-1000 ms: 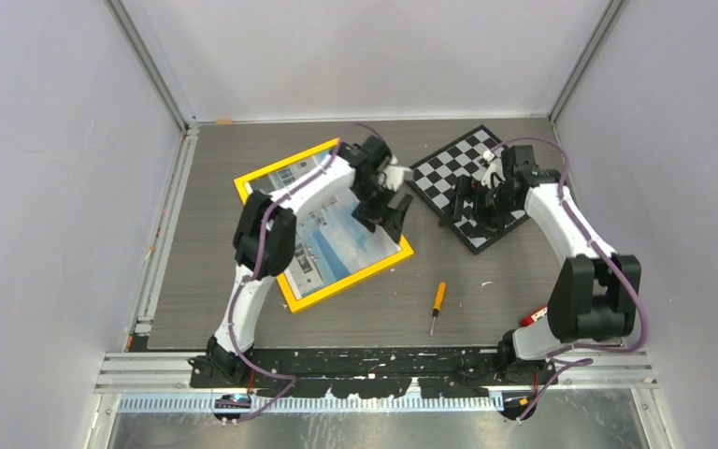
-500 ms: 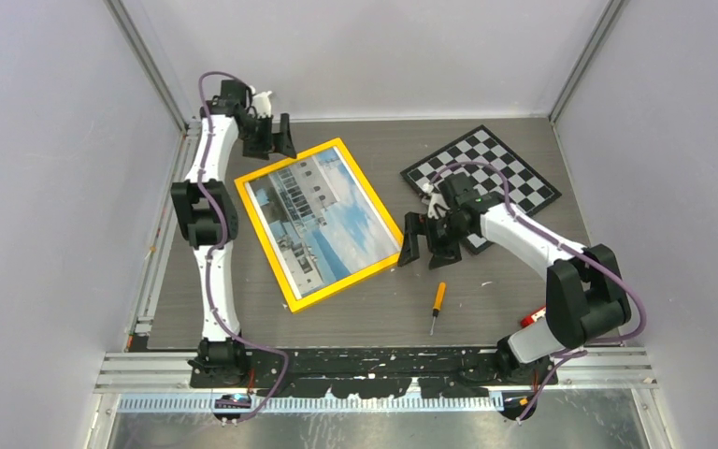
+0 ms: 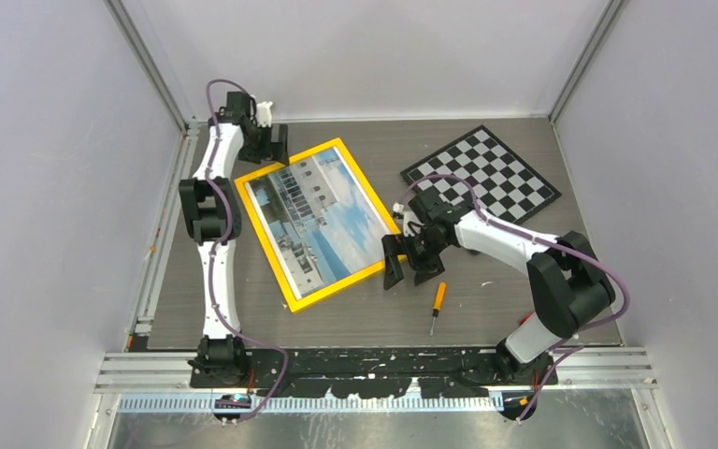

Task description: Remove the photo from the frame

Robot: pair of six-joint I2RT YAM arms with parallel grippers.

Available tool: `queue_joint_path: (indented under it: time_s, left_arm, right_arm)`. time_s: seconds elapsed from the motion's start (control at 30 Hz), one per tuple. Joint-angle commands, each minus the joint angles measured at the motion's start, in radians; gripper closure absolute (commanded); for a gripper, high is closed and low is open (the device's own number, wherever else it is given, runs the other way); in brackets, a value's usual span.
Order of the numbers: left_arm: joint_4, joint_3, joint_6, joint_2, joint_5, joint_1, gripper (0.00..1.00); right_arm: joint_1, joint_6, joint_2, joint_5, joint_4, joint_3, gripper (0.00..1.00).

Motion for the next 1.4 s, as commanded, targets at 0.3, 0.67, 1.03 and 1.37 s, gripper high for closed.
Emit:
queue_joint_path:
  time_s: [0.3,0.67,1.03,1.37]
  left_arm:
    - [-0.060,-0.044,0.124,0.015,0.034,0.031,0.00]
    - [-0.091,-0.454,0.302,-0.235,0.115,0.078,0.10]
    - [-0.102,-0.935,0.488,-0.556,0.105,0.124,0.16]
    - [-0.113,-1.237,0.533,-0.790,0.105,0.123,0.17]
  right_arm:
    - [0.072,-0.028,0.119,0.044,0.116,0.037,0.00]
    - [-0.012,-0.056,0.220,0.044,0.133,0.176,0.00]
    - [-0.142,-0.082,0.365,0.033,0.103,0.394,0.00]
    - [-0.162,-0.070,0.530,0.048,0.122,0.618,0.00]
